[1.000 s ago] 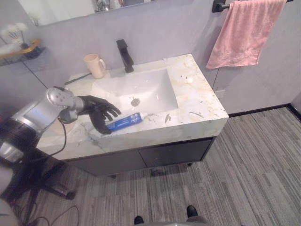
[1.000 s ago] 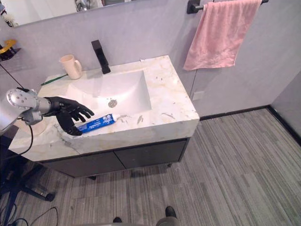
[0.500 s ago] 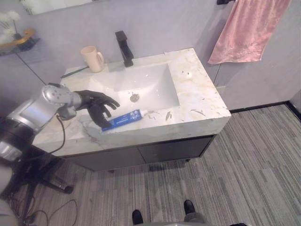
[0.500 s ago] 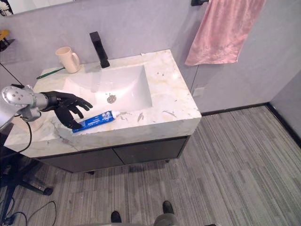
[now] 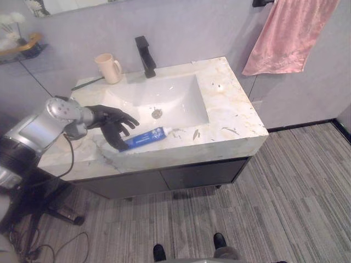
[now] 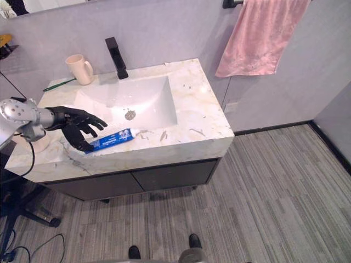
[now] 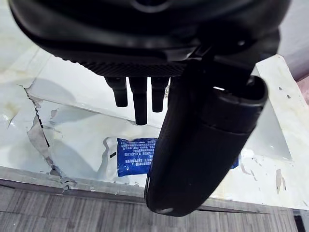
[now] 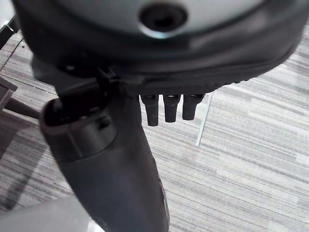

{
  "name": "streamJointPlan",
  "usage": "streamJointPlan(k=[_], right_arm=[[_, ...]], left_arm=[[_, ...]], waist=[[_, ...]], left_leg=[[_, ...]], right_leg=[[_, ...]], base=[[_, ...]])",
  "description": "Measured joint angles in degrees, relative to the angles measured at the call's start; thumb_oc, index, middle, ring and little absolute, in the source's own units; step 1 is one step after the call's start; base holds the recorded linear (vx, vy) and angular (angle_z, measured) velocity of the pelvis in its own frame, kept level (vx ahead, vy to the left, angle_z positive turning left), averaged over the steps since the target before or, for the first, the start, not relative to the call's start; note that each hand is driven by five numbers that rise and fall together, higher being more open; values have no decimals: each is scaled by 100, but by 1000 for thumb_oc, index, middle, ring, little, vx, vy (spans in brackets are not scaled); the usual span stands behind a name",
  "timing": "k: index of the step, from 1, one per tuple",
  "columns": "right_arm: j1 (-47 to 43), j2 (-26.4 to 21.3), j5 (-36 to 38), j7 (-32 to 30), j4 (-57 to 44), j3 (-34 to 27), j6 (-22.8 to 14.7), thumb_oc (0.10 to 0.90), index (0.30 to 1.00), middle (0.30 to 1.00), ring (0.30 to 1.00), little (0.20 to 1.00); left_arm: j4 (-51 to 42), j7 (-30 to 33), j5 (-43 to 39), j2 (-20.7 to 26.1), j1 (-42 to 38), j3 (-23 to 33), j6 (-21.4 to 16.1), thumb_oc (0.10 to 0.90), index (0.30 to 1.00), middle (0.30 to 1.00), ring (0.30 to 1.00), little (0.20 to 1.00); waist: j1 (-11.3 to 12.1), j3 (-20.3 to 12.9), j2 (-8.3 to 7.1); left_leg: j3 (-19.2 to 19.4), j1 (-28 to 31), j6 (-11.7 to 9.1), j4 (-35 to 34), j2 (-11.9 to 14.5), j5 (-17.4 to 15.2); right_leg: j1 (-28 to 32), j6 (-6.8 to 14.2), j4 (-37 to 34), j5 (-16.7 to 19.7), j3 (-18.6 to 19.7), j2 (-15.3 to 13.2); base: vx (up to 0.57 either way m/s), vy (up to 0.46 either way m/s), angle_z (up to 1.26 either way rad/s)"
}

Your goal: Organize the bathroom.

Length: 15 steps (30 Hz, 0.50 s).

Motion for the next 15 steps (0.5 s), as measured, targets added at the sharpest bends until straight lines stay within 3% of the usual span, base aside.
streamJointPlan(k=[6,11,15], right_arm=[[-1,3,-1,3,124,1,-2,800,900,900,900,900],[-7,77,-1,-1,143,7,-33,800,900,900,900,900],[11,119,-2,-58,63,20,-56,800,900,900,900,900]], left_arm=[[5,-46,4,7,0,0,0,800,900,900,900,900],[3,-107,89,7,21,-23,3,800,900,900,900,900],[0,-6,99,5,233,-21,-26,800,900,900,900,900]], waist=[[-2,-29,-53],[-2,-146,-257],[3,-185,-251]], left_leg=[[0,20,0,0,5,1],[0,59,-1,0,8,1],[2,56,0,0,6,1]], right_leg=[[17,-2,1,3,0,3],[52,-3,1,2,7,6],[45,-3,1,2,12,4]], base=[[0,0,0],[0,0,0],[-30,13,-1]])
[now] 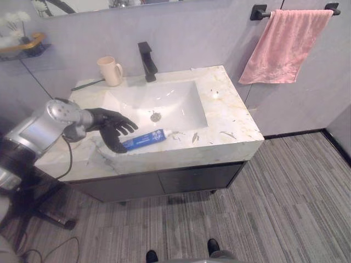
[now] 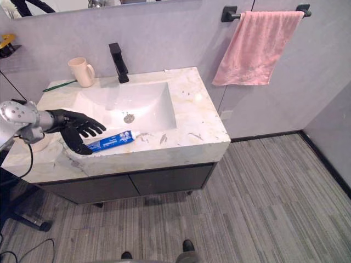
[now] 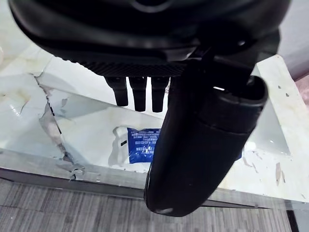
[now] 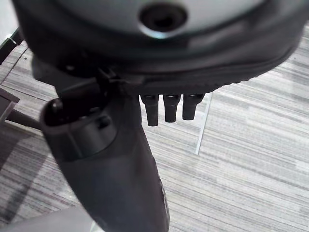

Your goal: Organize the bathroom.

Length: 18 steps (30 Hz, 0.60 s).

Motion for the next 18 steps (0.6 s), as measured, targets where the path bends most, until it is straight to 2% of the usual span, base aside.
streamJointPlan(k=[5,14,18], right_arm=[[-15,-34,-1,-134,-191,0,-34,800,900,900,900,900],[5,-40,-11,-310,-125,-8,-112,800,900,900,900,900],[0,-44,-12,-310,-181,-10,-110,800,900,900,900,900]], left_arm=[[-34,142,-2,-2,65,0,34,800,900,900,900,900],[-230,250,-5,6,276,173,40,800,900,900,900,900],[-238,266,-18,6,275,173,37,800,900,900,900,900]], waist=[[-13,-75,142],[-12,-58,193],[-12,-5,279]], left_leg=[[0,-175,13,0,-8,35],[3,-169,11,0,-9,37],[8,-175,11,0,-11,37]], right_leg=[[-178,-7,0,52,6,-6],[-173,-7,-1,51,10,-6],[-182,-7,0,51,14,-7]], base=[[-48,27,-1],[0,0,0],[0,0,0]])
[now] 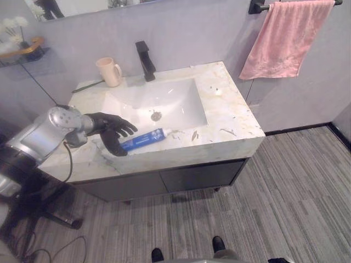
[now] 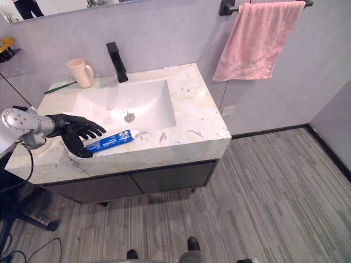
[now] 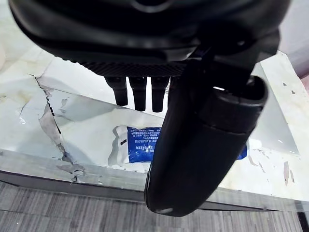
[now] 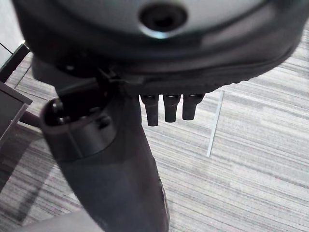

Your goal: Organize the bathroom.

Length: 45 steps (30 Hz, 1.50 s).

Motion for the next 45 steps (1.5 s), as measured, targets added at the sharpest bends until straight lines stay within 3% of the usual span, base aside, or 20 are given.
streamJointPlan(k=[4,10,11,12,13,15,16,28,34,39,44,45], right_arm=[[-2,-4,-2,0,-5,-2,-3,800,900,900,900,900],[-3,-29,-2,-2,-10,-3,0,800,900,900,900,900],[-3,-42,-2,-3,-12,-3,-1,800,900,900,900,900],[-6,-50,-2,-3,-14,-3,-1,800,900,900,900,900],[-12,-67,-2,-3,-23,-3,0,800,900,900,900,900],[-12,-76,-1,-4,-48,-5,1,800,900,900,900,900],[-16,-78,0,-7,-108,-6,1,800,900,900,900,900],[-47,-81,1,-8,-232,-6,-5,800,900,900,900,900],[-56,-81,2,-10,-194,-9,2,800,900,900,900,900],[-57,-75,65,-137,-211,-25,32,800,900,900,900,900],[-53,7,1197,-247,-163,-807,-67,800,900,900,900,900],[-58,2,1605,-303,-166,-1173,-133,800,900,900,900,900]], left_arm=[[0,0,3,0,0,1,-7,800,900,900,900,900],[-14,-21,25,0,-1,4,-22,800,900,900,900,900],[-14,-20,30,0,-2,6,-24,750,825,825,825,825],[-14,-24,47,0,-4,7,-29,613,620,620,620,620],[-26,-21,104,1,-17,10,-37,565,547,547,547,547],[-43,-5,222,1,-20,15,-52,516,474,474,474,474],[-42,87,344,1,-73,24,-62,406,309,309,309,309],[61,160,530,5,-232,141,-37,400,300,300,300,300],[-3,-136,364,5,-185,146,0,400,300,300,300,300],[133,502,-361,-14,249,445,223,400,300,300,300,300],[783,1140,-984,-464,634,1145,250,400,300,300,300,300],[951,1310,-1000,-538,646,1276,256,400,300,300,300,300]], waist=[[0,73,91],[0,119,100],[1,131,96],[1,135,97],[1,142,96],[-5,151,92],[-24,192,78],[-79,308,65],[-9,346,76],[-3,358,56],[0,380,-4],[-6,375,-80]], left_leg=[[1,-1,-2,0,1,-2],[4,-2,-3,0,1,-4],[4,-3,-4,0,1,-4],[5,-4,-4,0,1,-4],[7,-11,-4,0,1,-4],[11,-12,-5,0,1,-5],[21,-14,-7,0,2,-6],[66,-13,-11,2,-5,-9],[57,-4,-13,0,-3,-10],[46,5,-11,0,1,-9],[17,41,-14,1,18,-6],[18,52,-14,1,28,-6]], right_leg=[[0,0,0,0,-1,1],[-3,1,0,-1,1,0],[-3,1,0,-2,2,0],[-6,1,0,-1,2,0],[-15,1,0,-1,6,0],[-19,1,0,-1,10,0],[-27,2,0,-1,20,1],[-51,-2,1,-4,45,-4],[-33,1,0,-2,35,-4],[-13,5,0,1,20,1],[43,4,0,0,-4,19],[51,3,1,1,-1,31]], base=[[0,0,0],[0,0,0],[0,0,0],[0,0,0],[0,0,0],[0,0,0],[-7,8,-4],[-1,1,-2],[0,0,0],[8,-13,1],[23,-48,3],[23,-40,-1]])
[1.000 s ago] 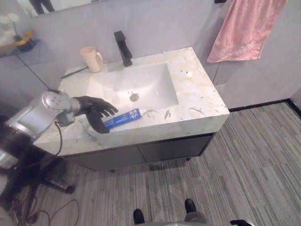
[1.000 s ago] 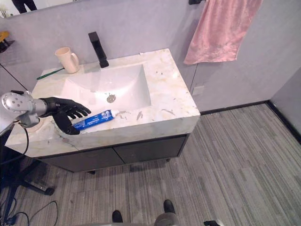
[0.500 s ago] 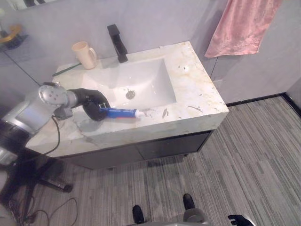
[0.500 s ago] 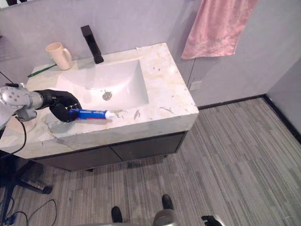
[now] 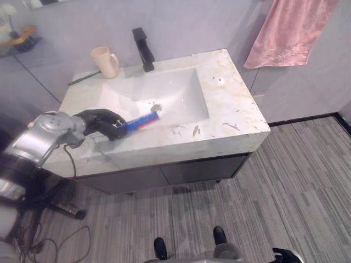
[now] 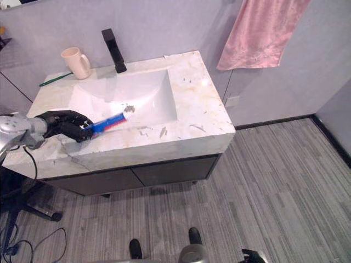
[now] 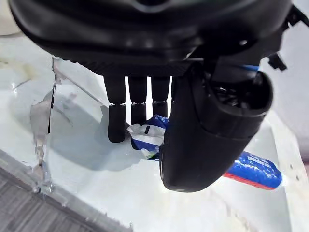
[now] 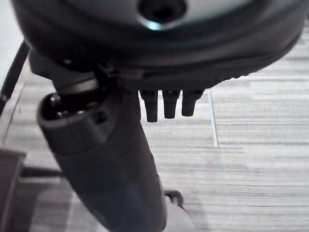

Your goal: Organize the bathroom.

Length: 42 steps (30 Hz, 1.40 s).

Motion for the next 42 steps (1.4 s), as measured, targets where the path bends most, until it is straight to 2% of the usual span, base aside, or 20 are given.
streamJointPlan(k=[3,6,9,12,13,16,18,21,23,25,27,29,31,35,42], right_arm=[[8,-16,577,-227,-174,-695,-115,800,900,900,900,900],[54,-32,754,-419,-342,-863,-238,800,900,900,900,900],[195,-38,1155,-589,-966,-1184,-252,800,900,900,900,900],[311,-39,1444,-617,-1702,-1622,-244,800,900,900,900,900],[276,-54,1583,-644,-1959,-1959,-315,800,900,900,900,900],[212,-187,1631,-754,-2255,-2332,-373,800,900,900,900,900],[229,-414,1676,-911,-2809,-2733,-311,800,900,900,900,900],[122,-817,1667,-1252,-3629,-3043,-178,800,900,900,900,900],[-66,-1043,1639,-1374,-3882,-3093,-174,800,900,900,900,900],[-561,-1461,1562,-1536,-4130,-3099,-98,800,900,900,900,900],[-830,-1580,1559,-1586,-4285,-3093,-60,800,900,900,900,900],[-1183,-1677,1560,-1585,-4439,-2967,103,800,900,900,900,900],[-1604,-1819,1560,-1435,-4575,-2595,323,800,900,900,900,900],[-1967,-1845,1560,-1133,-4599,-2189,558,800,900,900,900,900],[-2608,-1845,1570,-623,-4733,-1416,1016,800,900,900,900,900]], left_arm=[[192,231,49,-6,-1,125,52,400,300,300,300,300],[174,258,45,26,-1,137,118,400,300,300,300,300],[161,344,37,26,5,139,145,400,300,300,300,300],[-112,514,35,17,395,514,144,400,300,300,300,300],[-318,626,34,-27,650,762,127,400,300,300,300,300],[-585,808,41,-202,932,1041,87,400,300,300,300,300],[-816,1024,47,-419,1207,1321,-15,400,300,300,300,300],[-834,1260,121,-591,1342,1406,-263,400,300,300,300,300],[-834,1333,152,-617,1363,1406,-347,400,300,300,300,300],[-834,1435,192,-671,1366,1401,-509,400,300,300,300,300],[-836,1532,269,-687,1364,1401,-654,400,300,300,300,300],[-827,1680,335,-706,1355,1400,-758,400,300,300,300,300],[-826,1872,368,-734,1341,1394,-932,400,300,300,300,300],[-826,2021,556,-800,1266,1393,-1110,400,300,300,300,300],[-814,2267,772,-932,891,1244,-1171,400,300,300,300,300]], waist=[[-14,-29,-198],[-20,-116,-384],[-34,-163,-478],[-84,-163,-482],[-119,-165,-487],[-99,-168,-491],[-85,-168,-492],[-84,-174,-493],[-116,-174,-496],[-137,-175,-494],[-131,-175,-494],[-135,-177,-492],[-106,-177,-492],[26,-178,-490],[176,-177,-491]], left_leg=[[39,55,-6,-1,24,-5],[46,57,-11,-1,46,-8],[47,56,-13,-1,48,-9],[49,61,-13,-1,44,-10],[45,59,-13,-1,48,-10],[42,58,-11,-1,47,-14],[43,58,-7,-1,46,-17],[43,62,28,-1,46,-41],[46,58,29,-1,51,-41],[50,64,29,0,54,-39],[50,61,21,1,65,-34],[63,65,8,2,68,-26],[93,82,-14,5,68,-12],[130,138,-14,6,70,-18],[101,149,-17,3,71,-15]], right_leg=[[29,-10,0,6,74,25],[26,-16,0,9,93,48],[26,-19,0,11,100,51],[28,-22,0,14,108,47],[29,-26,0,17,106,50],[32,-27,0,17,106,52],[29,-30,0,19,111,48],[24,-34,0,28,125,47],[17,-37,0,32,127,52],[14,-39,0,41,137,57],[8,-43,0,45,138,69],[5,-44,0,45,148,73],[5,-44,0,47,178,74],[35,-45,0,45,222,76],[80,-45,0,45,183,77]], base=[[22,-33,-6],[3,-8,-2],[0,0,0],[0,0,0],[0,0,0],[0,0,0],[0,0,0],[-2,-2,-3],[-1,-3,-2],[0,0,0],[0,0,0],[13,-9,-2],[31,-21,-5],[30,-21,-6],[35,-22,3]])
